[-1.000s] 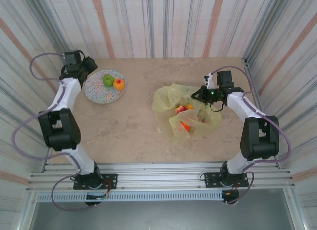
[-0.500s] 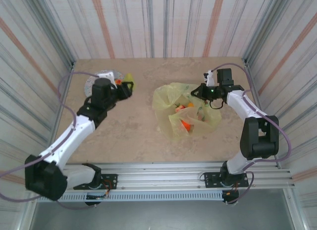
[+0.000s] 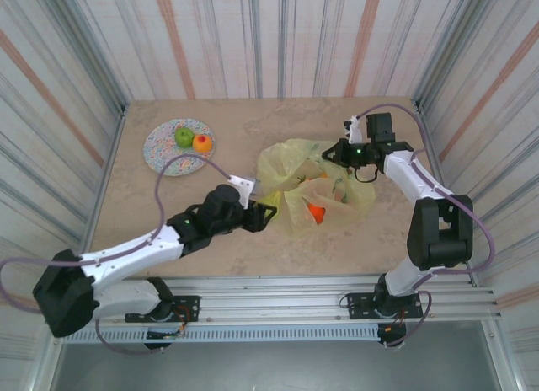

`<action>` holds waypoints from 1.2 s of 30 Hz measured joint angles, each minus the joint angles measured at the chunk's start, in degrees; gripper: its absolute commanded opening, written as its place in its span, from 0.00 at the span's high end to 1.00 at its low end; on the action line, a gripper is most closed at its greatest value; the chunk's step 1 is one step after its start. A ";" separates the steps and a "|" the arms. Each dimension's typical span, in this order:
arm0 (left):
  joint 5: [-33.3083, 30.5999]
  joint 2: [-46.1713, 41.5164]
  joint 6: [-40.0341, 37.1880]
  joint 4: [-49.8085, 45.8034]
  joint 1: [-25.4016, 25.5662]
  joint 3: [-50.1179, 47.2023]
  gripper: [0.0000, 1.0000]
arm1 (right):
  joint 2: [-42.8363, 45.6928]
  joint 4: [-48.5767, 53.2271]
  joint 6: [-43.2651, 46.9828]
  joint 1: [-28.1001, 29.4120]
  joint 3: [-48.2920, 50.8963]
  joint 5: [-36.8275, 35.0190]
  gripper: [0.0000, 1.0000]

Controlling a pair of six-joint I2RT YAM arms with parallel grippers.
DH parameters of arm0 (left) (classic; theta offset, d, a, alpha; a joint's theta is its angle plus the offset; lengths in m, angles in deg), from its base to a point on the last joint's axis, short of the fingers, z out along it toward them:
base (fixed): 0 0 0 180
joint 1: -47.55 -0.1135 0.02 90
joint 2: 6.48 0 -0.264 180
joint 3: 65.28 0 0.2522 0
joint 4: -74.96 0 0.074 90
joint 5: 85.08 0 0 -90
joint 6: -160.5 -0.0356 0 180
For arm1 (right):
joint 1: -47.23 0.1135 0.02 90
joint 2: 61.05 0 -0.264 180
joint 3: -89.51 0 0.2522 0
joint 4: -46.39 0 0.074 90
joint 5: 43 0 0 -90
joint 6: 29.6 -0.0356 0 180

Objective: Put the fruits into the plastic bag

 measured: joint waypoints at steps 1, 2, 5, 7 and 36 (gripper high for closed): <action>0.22 1.75 -0.20 0.83 0.07 0.13 0.40 | 0.00 0.02 0.00 0.15 0.00 -0.02 1.00; 0.33 3.69 -0.35 1.66 0.09 0.44 0.40 | 0.00 0.11 0.00 0.26 0.00 0.00 1.00; 0.42 10.21 -0.72 3.54 0.09 3.02 0.40 | 0.00 0.35 0.02 0.39 0.00 0.00 1.00; 0.33 14.21 -0.87 4.61 0.09 5.51 0.40 | 0.00 0.70 0.02 0.59 -0.02 0.00 1.00; -15.47 46.84 -1.95 12.11 0.15 34.82 0.14 | 0.20 2.58 0.02 1.38 -0.11 -0.07 1.00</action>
